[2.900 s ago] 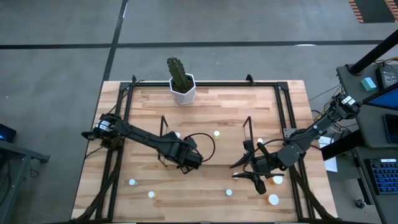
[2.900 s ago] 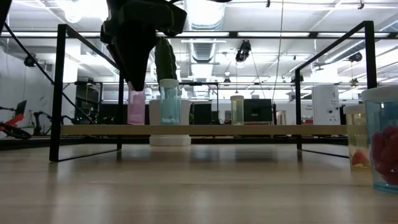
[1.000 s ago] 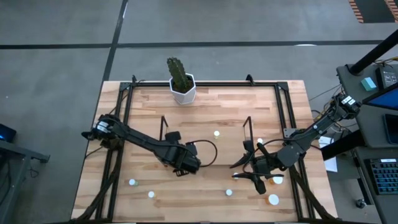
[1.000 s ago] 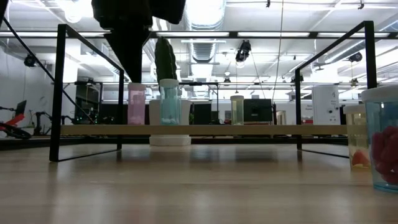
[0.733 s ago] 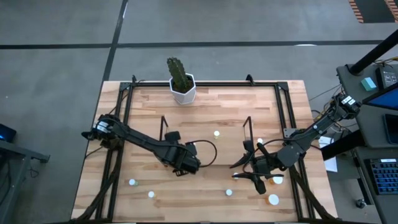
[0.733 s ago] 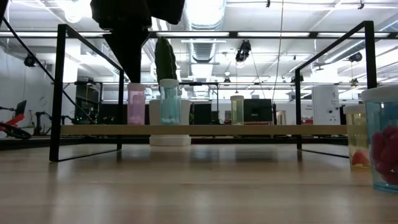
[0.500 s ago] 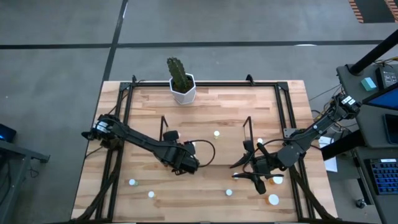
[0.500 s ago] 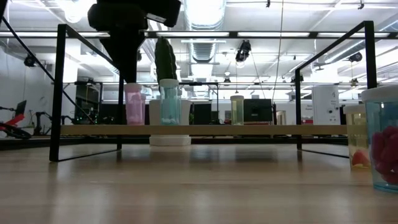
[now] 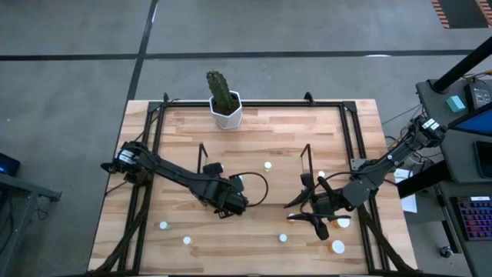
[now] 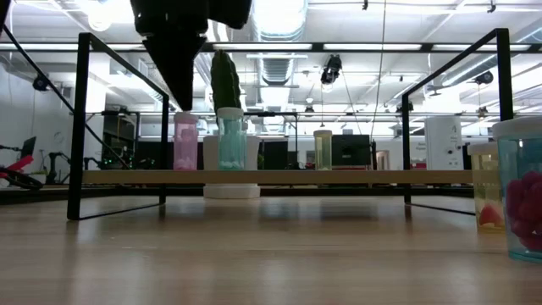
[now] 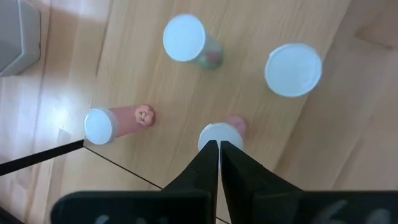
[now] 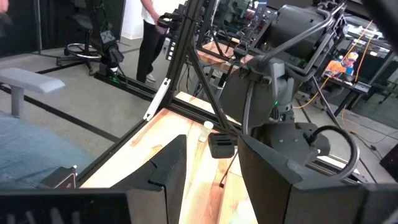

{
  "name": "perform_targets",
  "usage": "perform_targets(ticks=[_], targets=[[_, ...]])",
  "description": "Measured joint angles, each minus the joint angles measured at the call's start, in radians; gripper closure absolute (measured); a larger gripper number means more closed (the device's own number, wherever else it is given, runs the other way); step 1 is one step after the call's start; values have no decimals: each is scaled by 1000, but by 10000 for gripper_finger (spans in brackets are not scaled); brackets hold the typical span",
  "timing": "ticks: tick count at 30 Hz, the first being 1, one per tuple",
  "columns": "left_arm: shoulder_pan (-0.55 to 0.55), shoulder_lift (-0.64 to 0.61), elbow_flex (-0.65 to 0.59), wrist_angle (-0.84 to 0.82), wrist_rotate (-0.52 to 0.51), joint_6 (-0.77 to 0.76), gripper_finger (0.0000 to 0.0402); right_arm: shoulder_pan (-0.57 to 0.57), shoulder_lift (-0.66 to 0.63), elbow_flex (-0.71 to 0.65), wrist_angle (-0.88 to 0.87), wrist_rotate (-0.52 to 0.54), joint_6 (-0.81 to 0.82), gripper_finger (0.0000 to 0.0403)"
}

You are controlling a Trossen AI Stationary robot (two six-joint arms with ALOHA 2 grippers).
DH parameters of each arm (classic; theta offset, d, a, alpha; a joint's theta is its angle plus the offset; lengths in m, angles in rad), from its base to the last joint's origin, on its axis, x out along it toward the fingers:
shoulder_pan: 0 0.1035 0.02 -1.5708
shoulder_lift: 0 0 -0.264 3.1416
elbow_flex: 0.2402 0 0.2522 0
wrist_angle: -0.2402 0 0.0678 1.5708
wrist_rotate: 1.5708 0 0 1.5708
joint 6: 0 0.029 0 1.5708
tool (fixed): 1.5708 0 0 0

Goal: Pick and place medicine bottles onto shelf by color
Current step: Put the pink pill bottle on the shelf aligned with the other pink pill bottle

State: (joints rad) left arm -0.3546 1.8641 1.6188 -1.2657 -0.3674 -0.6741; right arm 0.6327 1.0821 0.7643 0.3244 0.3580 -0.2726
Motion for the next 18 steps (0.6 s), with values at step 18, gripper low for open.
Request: perform_targets(ticks=[18], targets=[[-7,2,16,97,122,25,401,0,0,0,-4,0,0,268]])
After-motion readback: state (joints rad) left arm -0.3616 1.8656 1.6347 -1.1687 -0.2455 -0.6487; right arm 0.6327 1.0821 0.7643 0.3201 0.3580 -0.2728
